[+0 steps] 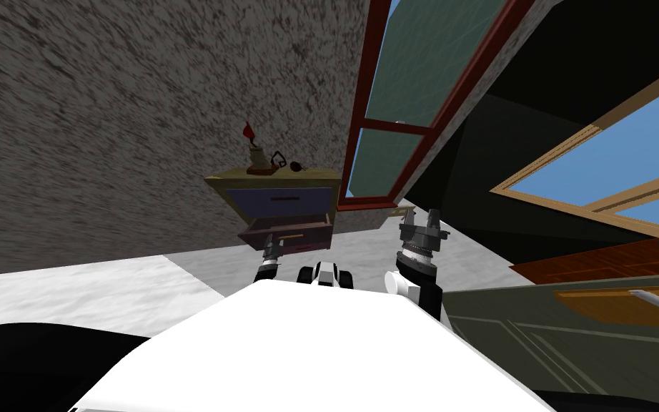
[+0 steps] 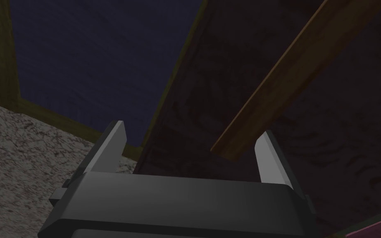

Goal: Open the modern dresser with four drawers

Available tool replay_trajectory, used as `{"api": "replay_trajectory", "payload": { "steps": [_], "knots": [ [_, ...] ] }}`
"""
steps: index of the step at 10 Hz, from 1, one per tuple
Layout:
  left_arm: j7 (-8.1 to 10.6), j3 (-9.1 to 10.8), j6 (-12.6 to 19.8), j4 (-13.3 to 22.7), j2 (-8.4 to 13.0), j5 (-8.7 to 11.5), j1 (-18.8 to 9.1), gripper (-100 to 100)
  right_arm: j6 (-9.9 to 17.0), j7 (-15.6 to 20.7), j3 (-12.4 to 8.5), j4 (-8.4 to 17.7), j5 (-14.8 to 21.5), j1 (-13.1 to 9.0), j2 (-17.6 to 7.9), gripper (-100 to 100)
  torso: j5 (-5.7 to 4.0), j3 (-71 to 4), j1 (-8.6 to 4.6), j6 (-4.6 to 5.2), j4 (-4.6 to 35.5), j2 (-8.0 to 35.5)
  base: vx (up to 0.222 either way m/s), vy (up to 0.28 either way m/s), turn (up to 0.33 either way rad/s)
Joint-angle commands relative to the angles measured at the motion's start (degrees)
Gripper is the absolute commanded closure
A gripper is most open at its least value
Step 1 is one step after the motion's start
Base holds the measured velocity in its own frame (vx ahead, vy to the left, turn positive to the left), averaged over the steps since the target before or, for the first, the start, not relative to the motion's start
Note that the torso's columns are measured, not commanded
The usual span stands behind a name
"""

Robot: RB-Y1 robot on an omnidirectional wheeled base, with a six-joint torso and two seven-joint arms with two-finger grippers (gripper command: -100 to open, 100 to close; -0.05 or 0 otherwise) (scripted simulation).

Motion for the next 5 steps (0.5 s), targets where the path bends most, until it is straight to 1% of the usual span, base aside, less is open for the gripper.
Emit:
{"api": "replay_trajectory", "payload": {
  "steps": [1,2,3,4,5],
  "knots": [
    [0.1,0.38,2.72,-3.05,0.57,0.37,0.52,-100,0.0,0.0,0.0,0.0,0.0,0.0,0.0,0,-0.08,-0.02,-0.07,-0.01,0.07,0.02,-0.021,-0.027,0.005],
    [0.21,0.61,4.22,-4.8,0.99,0.59,0.85,-100,0.0,0.0,0.0,0.0,0.0,0.0,0.0,0,-0.16,-0.02,-0.13,0.0,0.15,0.06,-0.018,-0.026,0.006],
    [0.21,0.61,4.22,-4.8,0.99,0.59,0.85,-100,0.0,0.0,0.0,0.0,0.0,0.0,0.0,0,-0.23,0.0,-0.21,0.01,0.22,0.11,-0.01,-0.017,0.002],
    [0.32,0.83,5.72,-6.42,1.4,0.82,1.18,-100,0.0,0.0,0.0,0.0,0.0,0.0,0.0,0,-0.27,0.02,-0.24,0.01,0.26,0.16,-0.01,-0.018,-0.006],
    [0.32,0.56,5.29,-5.01,1.23,0.7,1.46,-100,0.0,0.0,0.0,0.0,0.0,0.01,0.0,0,-0.37,0.06,-0.31,-0.05,0.35,0.28,0.0,-0.006,0.002]
  ]
}}
